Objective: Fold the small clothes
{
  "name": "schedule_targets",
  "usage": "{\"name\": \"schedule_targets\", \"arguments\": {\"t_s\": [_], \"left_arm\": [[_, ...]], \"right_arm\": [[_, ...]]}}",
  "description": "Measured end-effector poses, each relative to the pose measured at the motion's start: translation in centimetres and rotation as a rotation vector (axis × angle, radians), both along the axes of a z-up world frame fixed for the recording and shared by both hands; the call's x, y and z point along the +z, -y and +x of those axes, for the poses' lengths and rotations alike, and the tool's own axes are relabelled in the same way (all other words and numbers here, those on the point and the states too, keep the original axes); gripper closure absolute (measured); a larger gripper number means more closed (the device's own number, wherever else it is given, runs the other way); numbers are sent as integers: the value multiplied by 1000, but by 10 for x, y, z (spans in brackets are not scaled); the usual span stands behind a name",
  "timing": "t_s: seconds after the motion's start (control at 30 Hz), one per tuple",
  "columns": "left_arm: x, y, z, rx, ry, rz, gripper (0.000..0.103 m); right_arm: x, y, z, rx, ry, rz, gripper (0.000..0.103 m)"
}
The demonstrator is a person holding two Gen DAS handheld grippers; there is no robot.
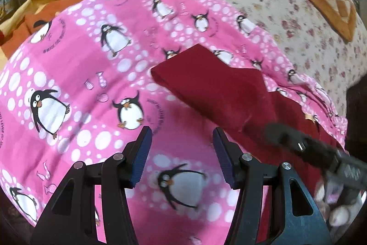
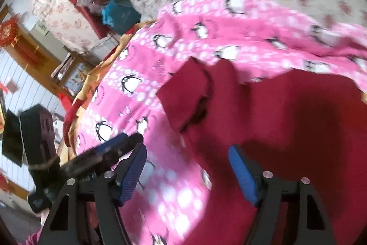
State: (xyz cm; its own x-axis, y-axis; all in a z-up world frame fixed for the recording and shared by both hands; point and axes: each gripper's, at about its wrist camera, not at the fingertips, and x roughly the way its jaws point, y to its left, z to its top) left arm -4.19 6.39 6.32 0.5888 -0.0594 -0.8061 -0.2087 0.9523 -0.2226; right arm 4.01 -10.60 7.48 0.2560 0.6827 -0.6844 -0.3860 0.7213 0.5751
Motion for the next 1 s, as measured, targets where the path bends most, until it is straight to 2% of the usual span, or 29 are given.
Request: {"name": "schedule_targets", "arguments": {"t_s": [0.07, 0.13, 0.17, 0.2, 0.33, 0.37, 0.4, 0.67, 1.0], "left_arm": [[-6, -5, 2, 11, -14, -13, 48], [-12, -7, 3, 14, -26, -25, 48], [-13, -7, 3, 11, -31, -28, 48], [-15, -6, 3, 8, -35, -29, 48], [-17, 3, 3, -17, -42, -19, 48], [-17, 5, 3, -20, -41, -14, 48], [-17, 6, 3, -20, -40, -12, 48], [-7, 14, -2, -16, -17, -19, 48], [1, 47, -10, -63, -16, 11, 48]], "right_arm": [[-7, -15, 14, 0, -19, -10, 30], [-16, -27, 28, 4, -52, 37, 30], [-19, -31, 33, 3, -57, 58, 35], [-22, -34, 38, -2, -66, 72, 46], [-44, -32, 53, -95, -147, 124, 76], [-46, -29, 54, -108, -151, 135, 86], [-45, -26, 53, -119, -147, 144, 91], [0, 0, 35, -107, -31, 157, 96], [91, 91, -7, -147, 105, 209, 97]]}}
